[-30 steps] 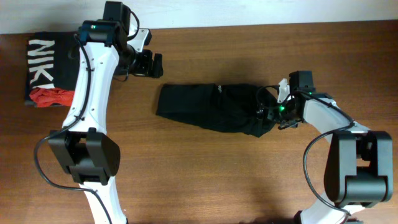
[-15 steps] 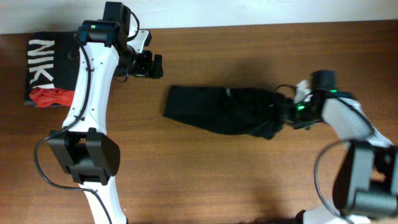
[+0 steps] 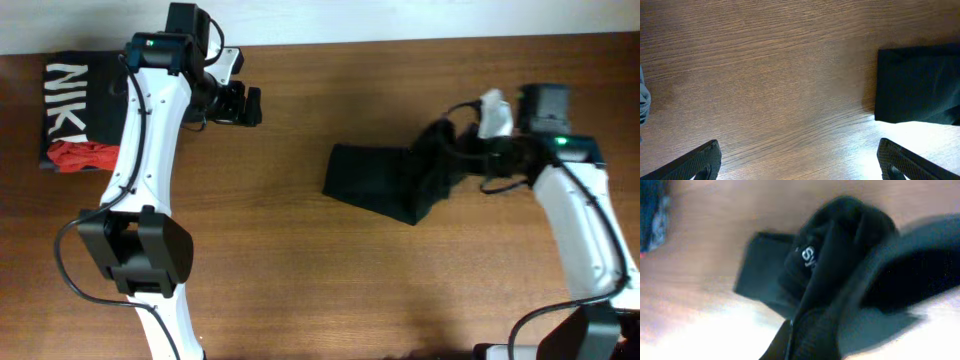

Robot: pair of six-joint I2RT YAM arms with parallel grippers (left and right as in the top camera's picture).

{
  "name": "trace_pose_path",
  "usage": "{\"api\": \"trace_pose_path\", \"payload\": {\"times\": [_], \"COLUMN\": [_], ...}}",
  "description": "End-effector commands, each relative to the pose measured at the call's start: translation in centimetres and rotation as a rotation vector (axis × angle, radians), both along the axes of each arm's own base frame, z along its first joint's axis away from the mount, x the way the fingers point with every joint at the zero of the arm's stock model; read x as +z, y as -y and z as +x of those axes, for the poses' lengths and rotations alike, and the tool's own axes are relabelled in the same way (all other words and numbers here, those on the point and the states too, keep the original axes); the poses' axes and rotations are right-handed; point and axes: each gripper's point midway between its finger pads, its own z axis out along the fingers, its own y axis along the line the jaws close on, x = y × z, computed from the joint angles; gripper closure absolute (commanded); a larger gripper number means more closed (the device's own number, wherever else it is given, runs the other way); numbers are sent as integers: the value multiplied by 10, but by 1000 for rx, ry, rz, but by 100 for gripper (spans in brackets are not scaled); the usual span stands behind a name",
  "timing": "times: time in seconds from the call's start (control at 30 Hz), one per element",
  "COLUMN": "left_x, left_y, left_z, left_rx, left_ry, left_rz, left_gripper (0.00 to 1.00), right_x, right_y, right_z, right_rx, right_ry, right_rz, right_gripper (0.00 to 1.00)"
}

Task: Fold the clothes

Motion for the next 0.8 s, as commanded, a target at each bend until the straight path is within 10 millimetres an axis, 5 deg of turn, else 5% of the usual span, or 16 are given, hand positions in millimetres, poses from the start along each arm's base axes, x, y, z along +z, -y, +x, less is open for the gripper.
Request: {"api": "trace_pose_path", "payload": {"times": [0.0, 0.13, 0.33, 0.5, 0.53, 0.6, 0.67, 0.77], "left_x": [12, 12, 12, 12, 12, 12, 12, 12], "left_y": [0, 0, 0, 0, 0, 0, 0, 0], "left_z": [-1, 0, 0, 0, 0, 0, 0, 0], "left_rx": [-15, -15, -22, -22, -22, -22, -22, -22], "left_ry": [32, 33, 35, 34, 34, 37, 38, 38], "left_rz": [4, 4, 6, 6, 6, 6, 5, 5], "left_gripper": [1, 1, 1, 1, 1, 1, 1, 1], "right_x": [18, 4, -62, -91, -91, -78, -61, -16], "right_y": [-53, -101, -176, -210, -215, -221, -223, -226], "right_z": [11, 23, 25, 20, 20, 26, 32, 45], "right_rx": [122, 193, 324, 385, 396, 404, 402, 402], "right_ry": [99, 125, 43, 29, 38, 72, 86, 122], "right_rz": [-6, -9, 14, 21, 27, 39, 41, 40], "right_gripper": [91, 91, 91, 90, 80, 38, 24, 18]}}
